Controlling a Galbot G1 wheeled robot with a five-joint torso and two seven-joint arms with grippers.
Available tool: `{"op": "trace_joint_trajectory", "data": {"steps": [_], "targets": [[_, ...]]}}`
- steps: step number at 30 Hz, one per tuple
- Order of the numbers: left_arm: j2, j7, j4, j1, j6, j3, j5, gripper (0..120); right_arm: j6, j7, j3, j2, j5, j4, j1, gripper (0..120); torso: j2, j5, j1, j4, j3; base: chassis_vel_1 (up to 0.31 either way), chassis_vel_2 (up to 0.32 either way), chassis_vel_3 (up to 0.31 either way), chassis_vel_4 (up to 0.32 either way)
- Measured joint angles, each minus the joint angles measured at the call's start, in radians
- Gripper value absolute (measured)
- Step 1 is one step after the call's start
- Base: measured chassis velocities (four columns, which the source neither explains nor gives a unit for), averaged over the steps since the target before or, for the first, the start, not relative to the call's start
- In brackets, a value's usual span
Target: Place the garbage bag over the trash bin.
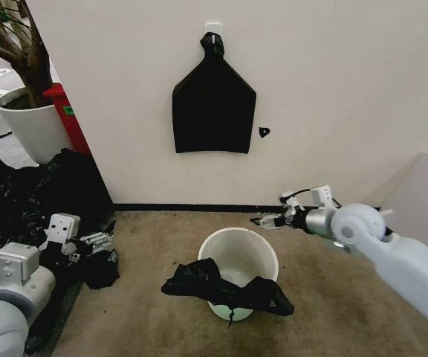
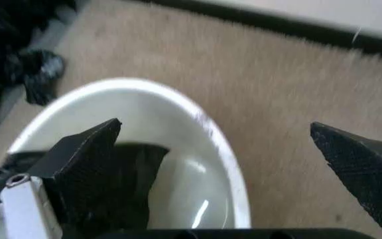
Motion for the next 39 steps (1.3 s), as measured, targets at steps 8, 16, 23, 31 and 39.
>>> {"op": "trace_joint_trajectory", "data": {"steps": [8, 16, 23, 31, 39], "targets": [[-0.045, 0.037, 0.001, 0.066, -0.024, -0.023, 0.050, 100, 0.000, 0.115, -0.167, 0.049, 0.080, -0.090, 0.117, 86, 0.000, 0.0002, 0.000, 0.0003, 0.000, 0.000, 0.000, 0.000, 0.000], [-0.057, 0.051, 0.001, 0.070, -0.032, -0.045, 0.052, 100, 0.001, 0.151, -0.263, 0.071, 0.119, -0.131, 0.186, 84, 0.000, 0.0000, 0.000, 0.0002, 0.000, 0.000, 0.000, 0.000, 0.000], [-0.059, 0.054, 0.002, 0.056, -0.035, -0.043, 0.050, 100, 0.001, 0.157, -0.283, 0.068, 0.125, -0.138, 0.187, 66, 0.000, 0.0000, 0.000, 0.0001, 0.000, 0.000, 0.000, 0.000, 0.000], [-0.062, 0.054, 0.002, 0.049, -0.035, -0.041, 0.049, 100, 0.001, 0.165, -0.274, 0.065, 0.118, -0.144, 0.162, 38, 0.000, 0.0000, 0.000, 0.0000, 0.000, 0.000, 0.000, 0.000, 0.000], [-0.067, 0.056, 0.002, 0.048, -0.035, -0.039, 0.049, 100, 0.001, 0.171, -0.268, 0.068, 0.115, -0.139, 0.152, 13, 0.000, 0.0001, 0.000, 0.0001, 0.000, 0.000, 0.000, 0.000, 0.000]]}}
